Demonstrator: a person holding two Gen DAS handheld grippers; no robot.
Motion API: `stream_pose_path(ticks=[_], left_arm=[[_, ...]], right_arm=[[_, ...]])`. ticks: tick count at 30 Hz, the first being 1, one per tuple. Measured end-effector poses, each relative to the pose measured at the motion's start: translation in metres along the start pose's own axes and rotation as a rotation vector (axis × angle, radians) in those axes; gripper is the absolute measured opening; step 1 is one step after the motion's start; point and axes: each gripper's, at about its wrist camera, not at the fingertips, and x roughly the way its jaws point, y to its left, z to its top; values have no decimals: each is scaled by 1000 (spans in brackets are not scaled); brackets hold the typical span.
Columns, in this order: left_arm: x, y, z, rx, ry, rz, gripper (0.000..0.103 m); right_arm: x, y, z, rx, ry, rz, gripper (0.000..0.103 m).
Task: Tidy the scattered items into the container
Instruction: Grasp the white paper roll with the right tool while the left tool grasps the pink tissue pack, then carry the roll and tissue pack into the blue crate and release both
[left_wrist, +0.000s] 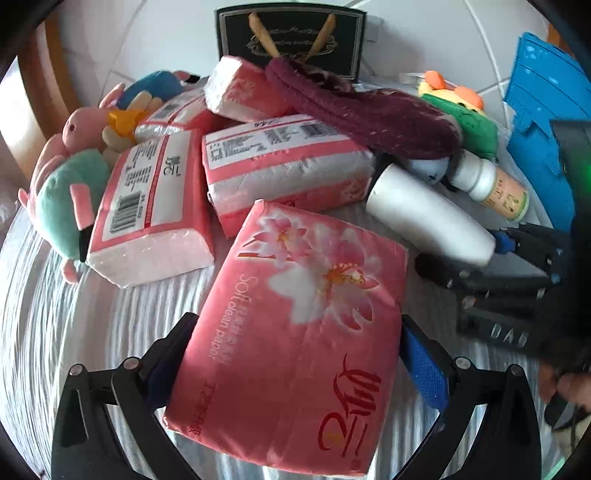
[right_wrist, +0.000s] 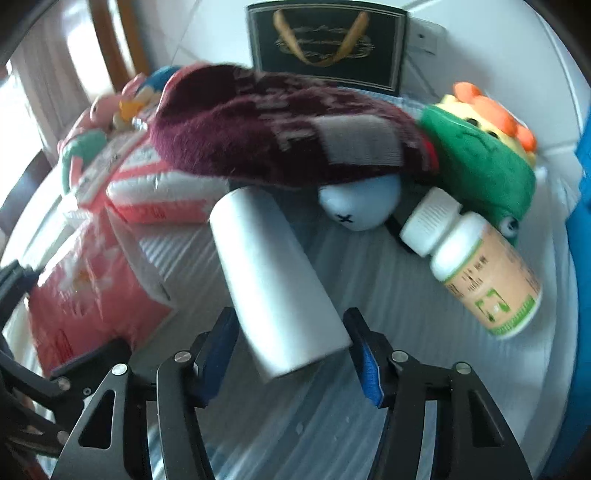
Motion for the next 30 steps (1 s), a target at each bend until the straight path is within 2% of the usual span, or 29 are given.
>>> stream_pose_path(ticks=[2,4,7,13,14,16,25,30], left_arm=[[-1,1,2,-32,1,-5,99],[-7,0,2,-41,-6,11,98],[-22,-2,0,-42,-26,12,98],[-74,-11,6,-39,-112,19,98],[-85,-13,8,-34,-132,23,98],[-106,-14,11,-25,-164,17,98],[-199,-26,24,32,-325,-66,98],[-249,-47,32,74,-407,-125,98]], right_arm=[[4,4,0,-38,-7,-25,53],[0,6,0,-30,-4,-27,50],[-25,4,-2,-6,-54,-16,48],[-71,3,1,12,-117,-11,45],[-79,-8,0,15,-127,-9,45],[-93,-2,-4,21,-153,-12,45],[-224,17,-6,56,-329,-114,45],[-292,25,-10,75,-419,-183,45]])
